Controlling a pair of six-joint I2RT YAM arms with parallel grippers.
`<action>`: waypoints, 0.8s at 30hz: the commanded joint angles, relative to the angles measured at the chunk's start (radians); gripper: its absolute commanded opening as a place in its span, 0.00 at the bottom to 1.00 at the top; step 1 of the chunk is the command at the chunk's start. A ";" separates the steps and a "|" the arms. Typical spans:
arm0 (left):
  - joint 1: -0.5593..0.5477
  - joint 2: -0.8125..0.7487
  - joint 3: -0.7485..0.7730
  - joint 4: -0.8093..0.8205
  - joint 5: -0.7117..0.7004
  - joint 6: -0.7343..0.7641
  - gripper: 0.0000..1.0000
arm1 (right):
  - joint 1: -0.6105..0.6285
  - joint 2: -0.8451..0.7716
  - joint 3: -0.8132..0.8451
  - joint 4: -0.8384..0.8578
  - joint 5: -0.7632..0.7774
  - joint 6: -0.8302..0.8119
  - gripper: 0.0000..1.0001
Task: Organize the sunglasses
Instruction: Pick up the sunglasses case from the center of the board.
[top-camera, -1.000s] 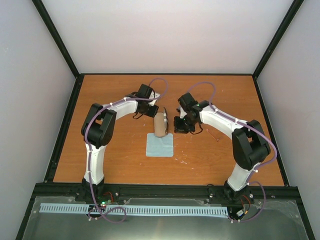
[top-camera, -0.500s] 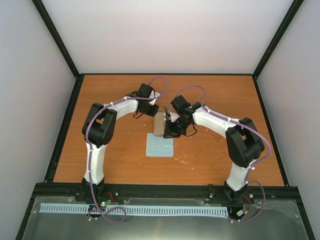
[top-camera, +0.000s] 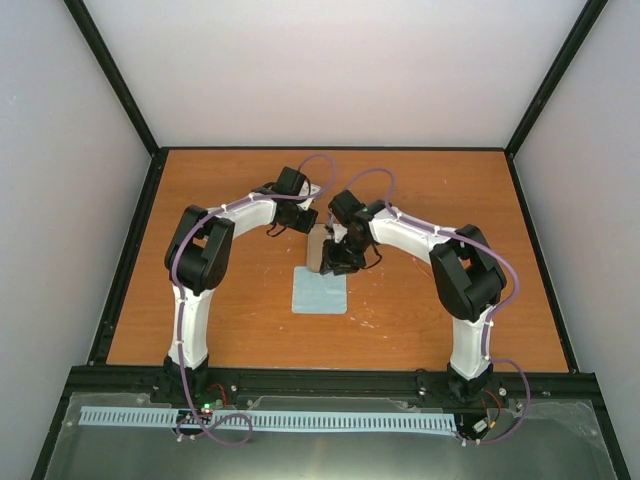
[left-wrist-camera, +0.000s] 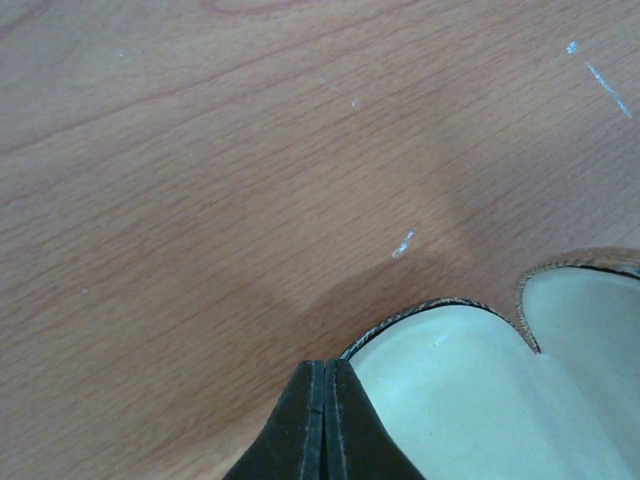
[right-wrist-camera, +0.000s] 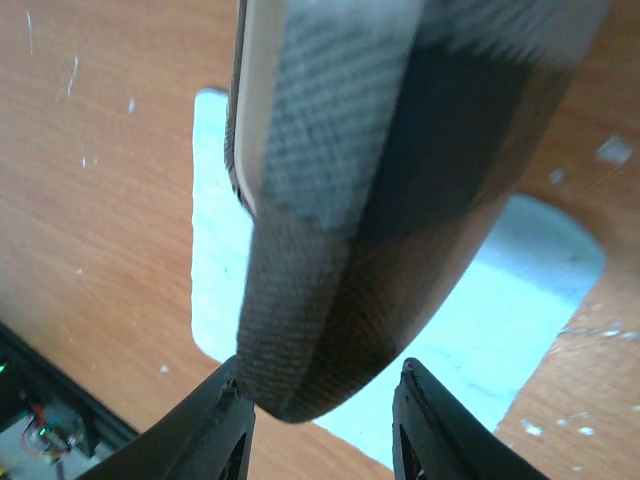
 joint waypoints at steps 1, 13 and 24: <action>0.000 -0.005 0.010 -0.009 0.015 -0.006 0.00 | 0.005 0.006 0.067 -0.031 0.139 0.017 0.37; -0.001 -0.024 -0.005 -0.005 0.019 -0.010 0.06 | -0.001 0.077 0.153 -0.071 0.219 0.002 0.23; -0.001 -0.033 -0.008 -0.004 0.018 -0.011 0.24 | -0.001 0.142 0.298 -0.192 0.328 -0.060 0.05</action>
